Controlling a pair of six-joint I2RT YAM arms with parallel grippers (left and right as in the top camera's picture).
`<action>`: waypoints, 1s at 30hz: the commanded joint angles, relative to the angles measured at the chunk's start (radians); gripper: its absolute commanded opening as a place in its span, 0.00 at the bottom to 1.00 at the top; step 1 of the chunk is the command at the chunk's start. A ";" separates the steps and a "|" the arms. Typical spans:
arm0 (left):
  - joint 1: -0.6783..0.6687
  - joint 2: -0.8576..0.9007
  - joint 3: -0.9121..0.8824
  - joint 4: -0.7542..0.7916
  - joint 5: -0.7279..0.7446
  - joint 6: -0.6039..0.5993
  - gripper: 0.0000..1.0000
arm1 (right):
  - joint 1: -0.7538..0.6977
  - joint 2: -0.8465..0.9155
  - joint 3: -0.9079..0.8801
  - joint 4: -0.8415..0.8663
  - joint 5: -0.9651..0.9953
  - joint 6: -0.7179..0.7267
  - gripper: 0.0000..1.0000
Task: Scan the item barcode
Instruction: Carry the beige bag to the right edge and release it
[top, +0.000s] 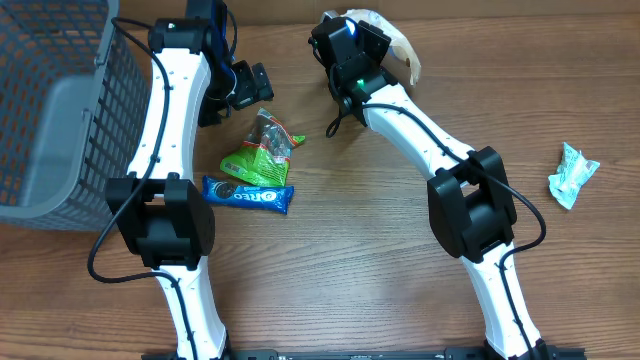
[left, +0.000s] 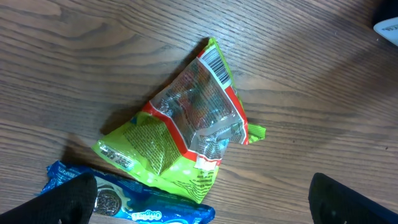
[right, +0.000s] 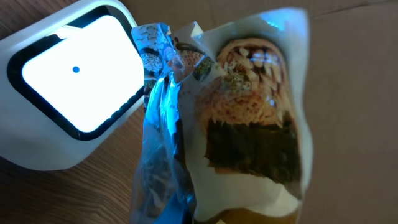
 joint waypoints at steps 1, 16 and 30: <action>-0.008 0.006 0.007 0.003 0.004 0.005 1.00 | 0.001 -0.001 0.000 0.036 0.064 0.004 0.04; -0.008 0.006 0.007 0.003 0.004 0.005 1.00 | -0.014 -0.270 0.000 -0.265 -0.169 0.371 0.04; -0.008 0.006 0.007 0.003 0.004 0.005 1.00 | -0.628 -0.626 -0.001 -0.835 -0.870 1.084 0.04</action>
